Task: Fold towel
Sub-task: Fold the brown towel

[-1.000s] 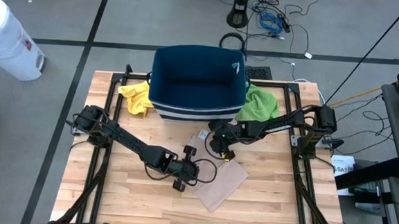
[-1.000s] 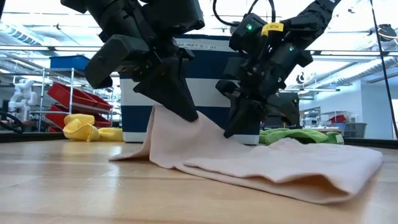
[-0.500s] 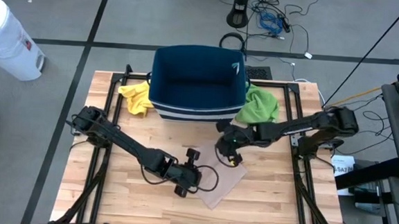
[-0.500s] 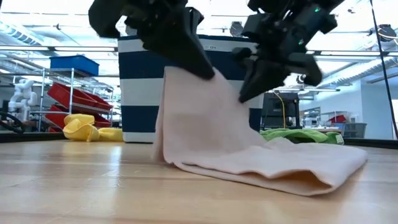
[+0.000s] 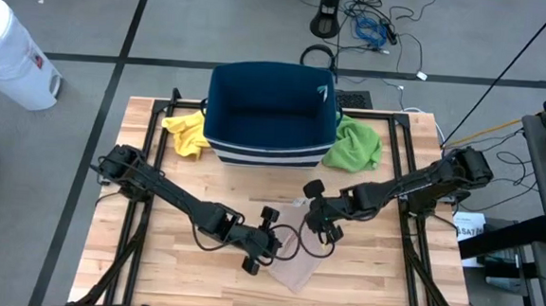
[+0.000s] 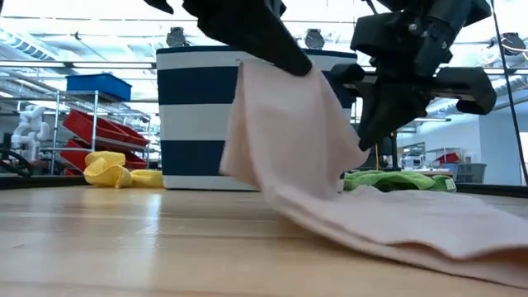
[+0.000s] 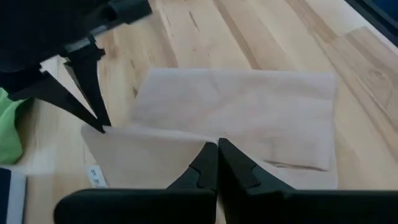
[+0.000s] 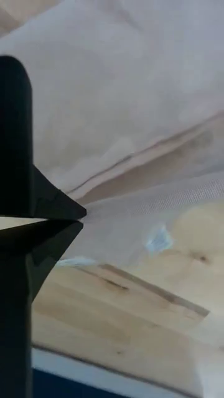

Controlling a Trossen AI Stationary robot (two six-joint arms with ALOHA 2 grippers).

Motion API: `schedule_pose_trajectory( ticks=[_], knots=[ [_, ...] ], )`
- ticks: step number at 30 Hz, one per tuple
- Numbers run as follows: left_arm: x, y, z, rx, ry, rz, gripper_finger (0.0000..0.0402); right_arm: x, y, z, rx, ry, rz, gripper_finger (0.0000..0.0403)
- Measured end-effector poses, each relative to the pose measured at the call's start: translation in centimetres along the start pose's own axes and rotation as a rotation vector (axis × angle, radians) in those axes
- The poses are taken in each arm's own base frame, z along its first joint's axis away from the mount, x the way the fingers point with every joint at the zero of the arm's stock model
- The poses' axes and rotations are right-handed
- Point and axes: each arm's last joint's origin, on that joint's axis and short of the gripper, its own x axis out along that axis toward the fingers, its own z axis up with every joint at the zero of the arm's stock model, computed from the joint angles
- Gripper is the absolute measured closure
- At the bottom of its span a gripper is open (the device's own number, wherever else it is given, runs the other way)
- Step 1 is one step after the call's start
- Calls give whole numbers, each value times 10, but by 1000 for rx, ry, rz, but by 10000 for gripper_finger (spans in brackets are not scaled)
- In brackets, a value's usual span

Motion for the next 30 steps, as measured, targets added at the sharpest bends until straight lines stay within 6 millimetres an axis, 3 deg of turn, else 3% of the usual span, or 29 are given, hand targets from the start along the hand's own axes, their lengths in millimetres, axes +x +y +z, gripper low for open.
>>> schedule_pose_trajectory(
  ticks=[6, 14, 22, 30],
  knots=[
    [1, -1, 1, -4, -9, 0, 399, -1, 2, 0, 20, 19, -17, 403],
    [24, -10, -11, 2, 29, -49, 399, -1, 5, 0, -3, 16, 1, 403],
    [24, -7, -1, 25, -94, -116, 399, -1, 9, 2, -78, -46, 127, 403],
    [45, -4, -11, 5, -85, -201, 399, -2, 14, 5, -177, -141, 300, 403]
  ],
)
